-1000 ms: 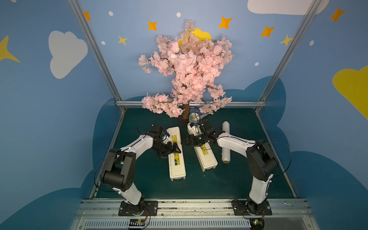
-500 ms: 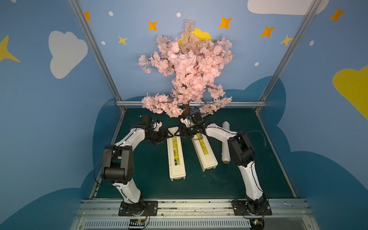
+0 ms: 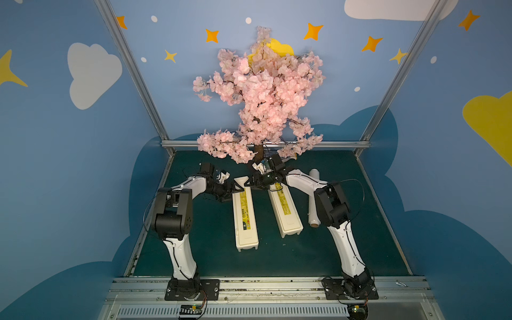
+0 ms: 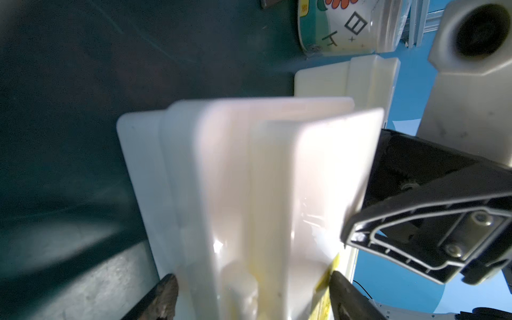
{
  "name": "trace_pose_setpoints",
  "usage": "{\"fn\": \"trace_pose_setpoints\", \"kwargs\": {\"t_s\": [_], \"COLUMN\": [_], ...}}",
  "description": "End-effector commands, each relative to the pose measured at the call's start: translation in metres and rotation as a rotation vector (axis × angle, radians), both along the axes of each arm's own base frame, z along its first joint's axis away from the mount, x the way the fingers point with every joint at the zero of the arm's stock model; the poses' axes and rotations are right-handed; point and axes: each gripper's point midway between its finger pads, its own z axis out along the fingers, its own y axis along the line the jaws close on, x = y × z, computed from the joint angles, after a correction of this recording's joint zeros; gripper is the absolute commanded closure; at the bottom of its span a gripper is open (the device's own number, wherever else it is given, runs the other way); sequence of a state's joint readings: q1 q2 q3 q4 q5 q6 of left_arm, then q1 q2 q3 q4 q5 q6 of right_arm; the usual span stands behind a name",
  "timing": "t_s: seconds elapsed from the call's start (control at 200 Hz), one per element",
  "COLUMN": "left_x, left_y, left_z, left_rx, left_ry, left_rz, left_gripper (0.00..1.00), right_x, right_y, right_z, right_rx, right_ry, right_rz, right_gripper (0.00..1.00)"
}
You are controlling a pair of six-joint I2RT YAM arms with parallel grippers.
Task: Put plastic wrap rolls into dispensers
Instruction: Close the lid on the plastic wrap cutting box.
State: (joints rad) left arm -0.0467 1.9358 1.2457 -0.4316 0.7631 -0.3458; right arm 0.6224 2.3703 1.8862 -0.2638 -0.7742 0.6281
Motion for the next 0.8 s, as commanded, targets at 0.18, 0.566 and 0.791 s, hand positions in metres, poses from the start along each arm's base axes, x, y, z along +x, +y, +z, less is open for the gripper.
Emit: {"fn": "trace_pose_setpoints", "kwargs": {"t_s": [0.18, 0.566, 0.791], "left_x": [-0.003, -0.003, 0.019], "left_y": [0.016, 0.019, 0.013], "left_z": [-0.018, -0.034, -0.039], "left_rx": [-0.007, 0.012, 0.032], "left_ry": [0.064, 0.089, 0.064], "left_rz": [0.026, 0.014, -0.008], "left_gripper": [0.2, 0.31, 0.44], "right_x": [-0.052, -0.053, -0.051], "right_y": [0.027, 0.017, 0.004], "right_z": [-0.035, -0.045, -0.036], "right_rx": [-0.085, -0.128, -0.152], "right_ry": [0.081, 0.099, 0.074], "right_rz": [0.127, 0.095, 0.072], "right_gripper": [0.53, 0.54, 0.52]}}
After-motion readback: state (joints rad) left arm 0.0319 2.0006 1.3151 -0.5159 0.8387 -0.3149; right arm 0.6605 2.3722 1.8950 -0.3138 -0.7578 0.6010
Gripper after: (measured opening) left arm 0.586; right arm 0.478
